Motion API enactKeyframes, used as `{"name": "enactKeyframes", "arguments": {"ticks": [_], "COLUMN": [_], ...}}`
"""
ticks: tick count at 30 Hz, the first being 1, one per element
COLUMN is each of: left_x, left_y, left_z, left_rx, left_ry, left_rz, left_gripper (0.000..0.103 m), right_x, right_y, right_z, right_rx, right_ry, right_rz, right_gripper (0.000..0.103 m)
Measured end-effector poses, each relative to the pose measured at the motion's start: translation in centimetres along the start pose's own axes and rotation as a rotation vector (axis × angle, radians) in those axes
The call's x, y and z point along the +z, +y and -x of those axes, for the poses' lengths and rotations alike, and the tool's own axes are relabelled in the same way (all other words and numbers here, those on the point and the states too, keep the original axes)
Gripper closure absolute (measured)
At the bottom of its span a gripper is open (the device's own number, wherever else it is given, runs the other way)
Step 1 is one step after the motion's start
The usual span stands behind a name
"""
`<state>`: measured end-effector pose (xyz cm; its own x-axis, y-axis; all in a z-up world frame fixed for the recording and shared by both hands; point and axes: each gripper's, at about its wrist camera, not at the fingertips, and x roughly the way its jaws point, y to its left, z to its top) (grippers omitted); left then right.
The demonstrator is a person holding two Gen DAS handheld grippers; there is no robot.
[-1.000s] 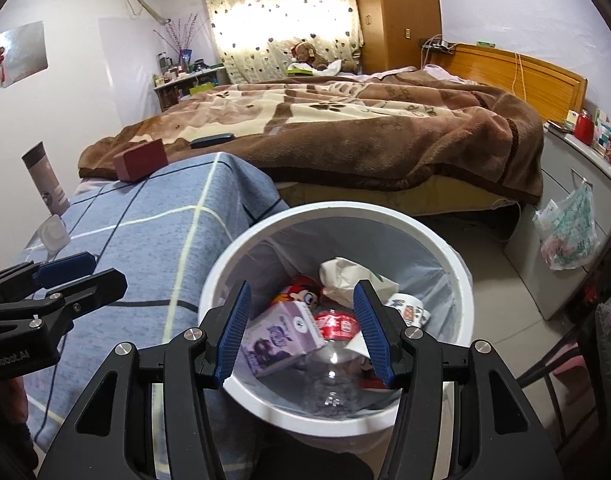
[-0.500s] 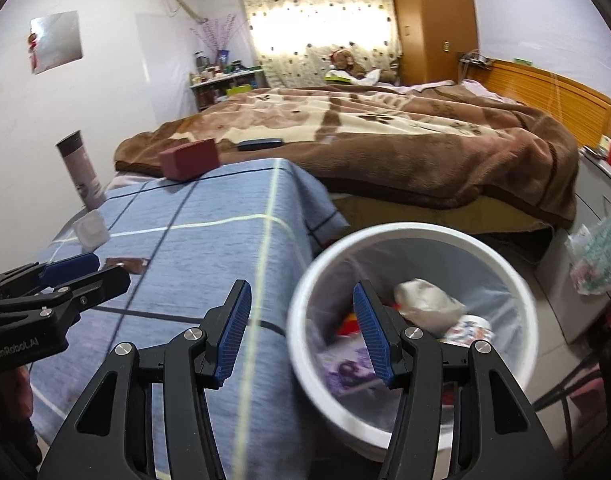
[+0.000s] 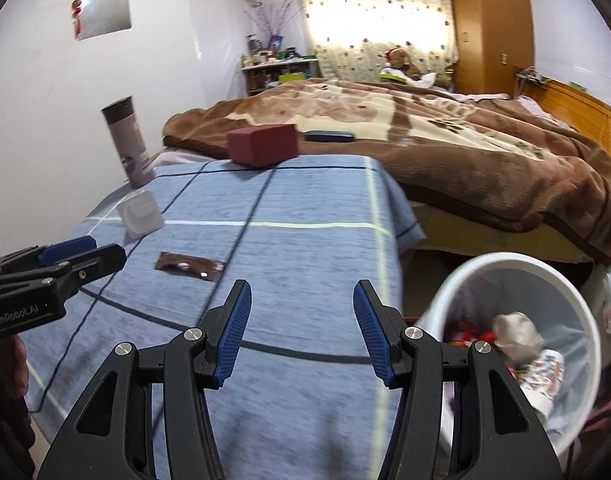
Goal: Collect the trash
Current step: 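Move both tools back over the remaining trash on the bed, then grasp the brown snack wrapper with the right tool while the left tool grasps the white yogurt cup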
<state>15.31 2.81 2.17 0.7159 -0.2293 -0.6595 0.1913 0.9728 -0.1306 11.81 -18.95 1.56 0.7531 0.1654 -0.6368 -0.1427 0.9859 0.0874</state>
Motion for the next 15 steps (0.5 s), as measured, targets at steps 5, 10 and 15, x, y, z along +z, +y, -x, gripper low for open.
{"name": "enactKeyframes", "arguments": {"ticks": [5,10,15], "left_x": [0.0,0.3,0.8], "left_y": [3.4,6.5,8.8], "left_z": [-0.2,-0.3,-1.2], "left_rx": [0.054,0.091,0.122], "left_ry": [0.005,0.011,0.029], "left_rz": [0.024,0.067,0.081], "left_gripper": [0.036,0.036,0.035], "right_x": [0.7,1.3,1.8], "right_y": [2.2,4.4,6.7], "right_z": [-1.3,-3.2,-5.6], "right_rx": [0.038,0.091,0.136], "right_ry": [0.024,0.061,0.105], "right_rz": [0.045,0.078,0.133], "right_gripper": [0.048,0.048,0.048]}}
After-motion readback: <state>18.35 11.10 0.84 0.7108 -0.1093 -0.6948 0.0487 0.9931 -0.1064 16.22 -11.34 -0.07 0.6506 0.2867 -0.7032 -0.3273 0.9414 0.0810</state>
